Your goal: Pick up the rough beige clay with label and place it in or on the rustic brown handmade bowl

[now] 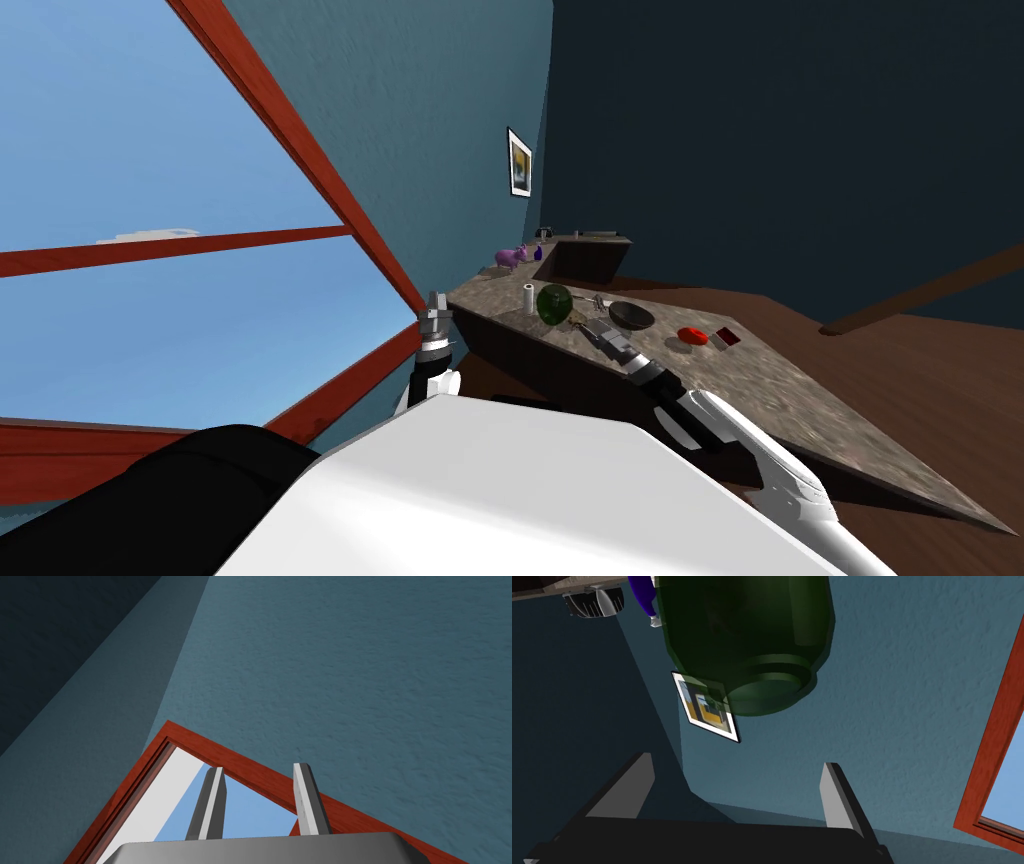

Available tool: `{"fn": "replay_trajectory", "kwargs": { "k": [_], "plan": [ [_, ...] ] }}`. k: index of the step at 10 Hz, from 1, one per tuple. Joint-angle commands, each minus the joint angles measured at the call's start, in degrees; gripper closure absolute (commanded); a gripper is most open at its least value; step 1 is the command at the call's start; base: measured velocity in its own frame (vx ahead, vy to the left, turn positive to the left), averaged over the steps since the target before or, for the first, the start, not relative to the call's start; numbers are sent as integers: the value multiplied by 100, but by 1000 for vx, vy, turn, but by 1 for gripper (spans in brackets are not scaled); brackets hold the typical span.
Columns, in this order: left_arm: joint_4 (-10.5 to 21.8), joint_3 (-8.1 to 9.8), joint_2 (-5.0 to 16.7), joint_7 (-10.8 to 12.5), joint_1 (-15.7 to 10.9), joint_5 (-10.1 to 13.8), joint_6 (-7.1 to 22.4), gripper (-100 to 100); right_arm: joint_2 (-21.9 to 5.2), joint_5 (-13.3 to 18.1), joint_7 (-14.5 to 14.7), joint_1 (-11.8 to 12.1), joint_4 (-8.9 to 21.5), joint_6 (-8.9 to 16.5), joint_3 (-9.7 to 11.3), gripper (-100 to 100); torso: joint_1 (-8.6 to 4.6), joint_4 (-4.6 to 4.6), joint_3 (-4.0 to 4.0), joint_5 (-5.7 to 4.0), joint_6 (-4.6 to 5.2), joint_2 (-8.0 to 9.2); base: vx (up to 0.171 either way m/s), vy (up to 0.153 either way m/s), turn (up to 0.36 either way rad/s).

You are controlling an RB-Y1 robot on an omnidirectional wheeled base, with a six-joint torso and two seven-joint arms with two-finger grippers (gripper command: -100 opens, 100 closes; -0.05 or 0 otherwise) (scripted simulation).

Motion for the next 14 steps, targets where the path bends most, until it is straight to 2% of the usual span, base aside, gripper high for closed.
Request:
{"fn": "replay_trajectory", "kwargs": {
  "k": [1,2,4,5,6,7,8,9,11,14],
  "plan": [
    [0,0,0,0,0,0,0,0,-286,233,157,-30,154,2,55,-100,0,0,0,0,0,0,21,48,73],
    [0,0,0,0,0,0,0,0,-352,233,157,-30,154,2,55,-100,-3,-1,-2,-1,-1,-4,16,44,47],
    [0,0,0,0,0,0,0,0,-757,620,440,-95,455,-37,164,-100,1,-1,-1,-1,-2,-2,10,71,126],
    [0,0,0,0,0,0,0,0,-900,620,440,-95,470,-37,164,-100,7,-1,-3,1,-2,-4,13,60,49],
    [0,0,0,0,0,0,0,0,-1087,803,576,-131,631,-57,224,-100,1,-1,-2,0,1,-3,19,59,100],
    [0,0,0,0,0,0,0,0,-1171,803,576,-131,631,-57,224,-100,1,-1,-3,0,-1,-5,16,43,46],
    [0,0,0,0,0,0,0,0,-1398,979,706,-168,792,-79,289,-100,-4,-1,-2,-1,2,-3,6,46,104],
    [0,0,0,0,0,0,0,0,-1439,979,706,-168,792,-79,289,-100,-4,0,0,-2,-1,0,4,36,55],
    [0,0,0,0,0,0,0,0,-1837,1302,951,-246,1112,-123,425,-100,-8,0,0,-2,-1,-1,15,45,154],
    [0,0,0,0,0,0,0,0,-2209,1450,1063,-286,1270,-145,495,-100,-5,0,1,-2,0,2,5,39,67]
  ]
}}
